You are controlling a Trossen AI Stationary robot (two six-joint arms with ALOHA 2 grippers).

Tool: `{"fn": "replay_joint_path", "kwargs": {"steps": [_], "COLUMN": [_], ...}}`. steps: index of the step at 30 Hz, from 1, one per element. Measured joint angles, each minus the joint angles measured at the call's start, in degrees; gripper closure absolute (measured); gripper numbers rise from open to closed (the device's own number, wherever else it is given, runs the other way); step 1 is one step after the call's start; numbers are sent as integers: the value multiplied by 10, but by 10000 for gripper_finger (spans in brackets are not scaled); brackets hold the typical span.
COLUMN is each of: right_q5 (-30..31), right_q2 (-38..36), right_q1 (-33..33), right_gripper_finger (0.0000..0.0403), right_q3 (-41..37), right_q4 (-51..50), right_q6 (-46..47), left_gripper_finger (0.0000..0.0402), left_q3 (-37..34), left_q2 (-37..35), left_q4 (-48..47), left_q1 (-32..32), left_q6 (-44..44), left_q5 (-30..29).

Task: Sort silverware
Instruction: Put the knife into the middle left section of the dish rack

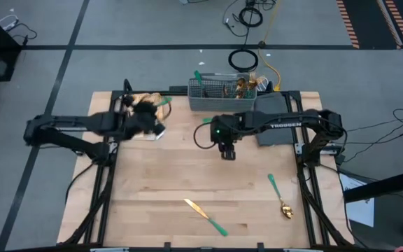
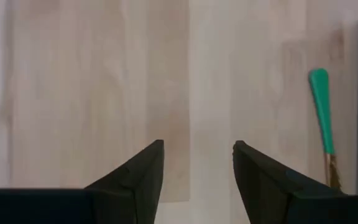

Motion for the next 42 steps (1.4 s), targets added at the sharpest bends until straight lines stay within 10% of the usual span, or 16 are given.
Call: {"fn": "replay_joint_path", "kwargs": {"steps": [4, 17, 27, 42], "right_q5": [0, -1, 0, -1], "right_q2": [0, 0, 0, 0], "right_q1": [22, 70, 91, 94], "right_gripper_finger": [222, 222, 222, 222], "right_q3": [0, 0, 0, 0], "right_q4": [2, 0, -16, -6], "right_q6": [2, 16, 44, 47], "left_gripper_finger": [291, 283, 283, 283], "left_q3": [0, 10, 19, 20], "left_q2": [11, 197, 338, 365], "left_q4": [125, 96, 70, 71], "left_q1": [114, 424, 474, 474], "left_q6": [144, 192, 263, 304], "left_q5": [126, 432, 444, 461]}}
